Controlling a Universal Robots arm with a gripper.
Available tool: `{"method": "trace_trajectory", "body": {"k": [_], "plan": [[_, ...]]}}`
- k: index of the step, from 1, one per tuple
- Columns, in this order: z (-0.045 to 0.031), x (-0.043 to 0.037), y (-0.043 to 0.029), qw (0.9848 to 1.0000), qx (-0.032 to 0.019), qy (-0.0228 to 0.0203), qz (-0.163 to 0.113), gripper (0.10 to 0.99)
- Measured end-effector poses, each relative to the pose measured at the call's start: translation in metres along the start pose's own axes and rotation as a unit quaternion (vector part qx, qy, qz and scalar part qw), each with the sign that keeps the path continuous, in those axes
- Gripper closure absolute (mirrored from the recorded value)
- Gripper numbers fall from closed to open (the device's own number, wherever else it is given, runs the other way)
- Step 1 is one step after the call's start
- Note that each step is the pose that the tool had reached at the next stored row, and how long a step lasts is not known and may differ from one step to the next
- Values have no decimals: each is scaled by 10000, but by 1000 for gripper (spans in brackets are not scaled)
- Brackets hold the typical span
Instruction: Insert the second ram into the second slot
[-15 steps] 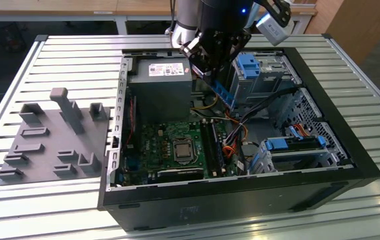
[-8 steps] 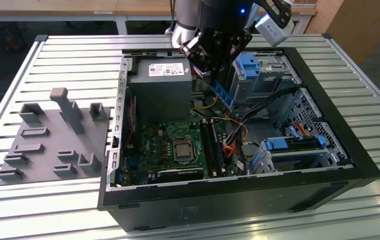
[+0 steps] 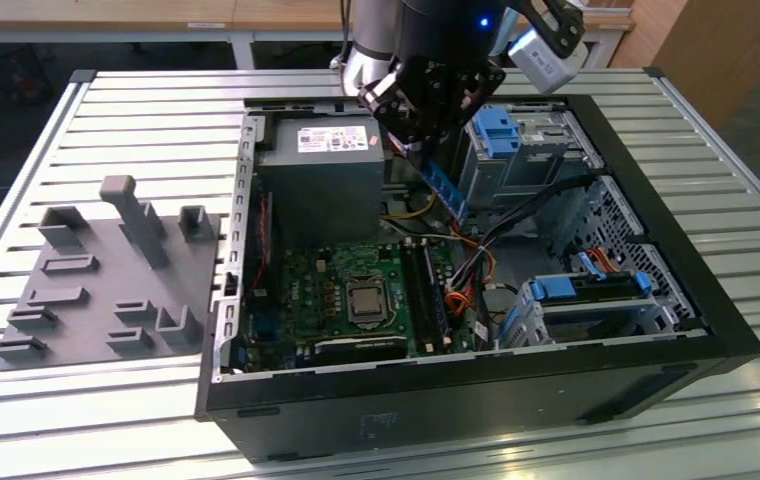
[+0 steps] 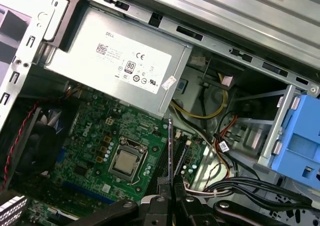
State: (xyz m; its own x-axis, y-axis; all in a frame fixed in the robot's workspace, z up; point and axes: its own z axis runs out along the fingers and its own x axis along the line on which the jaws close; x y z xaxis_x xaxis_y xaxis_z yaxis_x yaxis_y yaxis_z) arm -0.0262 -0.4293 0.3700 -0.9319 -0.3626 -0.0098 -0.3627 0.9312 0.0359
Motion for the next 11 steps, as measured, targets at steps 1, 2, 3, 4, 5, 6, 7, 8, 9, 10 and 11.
{"method": "trace_trajectory", "body": {"k": [1,2,3,4,5,6,7,8,9,10,11], "plan": [[0,0,0,10000,0,-1,18,949],[0,0,0,10000,0,-1,36,949],[0,0,0,10000,0,-2,53,949],[0,0,0,10000,1,-3,72,949],[0,0,0,10000,1,-3,90,949],[0,0,0,9999,1,-4,107,949],[0,0,0,9999,1,-5,125,949],[0,0,0,9999,1,-5,142,949],[0,0,0,9999,2,-6,160,949],[0,0,0,9998,2,-6,178,949],[0,0,0,9998,2,-7,196,949]]}}
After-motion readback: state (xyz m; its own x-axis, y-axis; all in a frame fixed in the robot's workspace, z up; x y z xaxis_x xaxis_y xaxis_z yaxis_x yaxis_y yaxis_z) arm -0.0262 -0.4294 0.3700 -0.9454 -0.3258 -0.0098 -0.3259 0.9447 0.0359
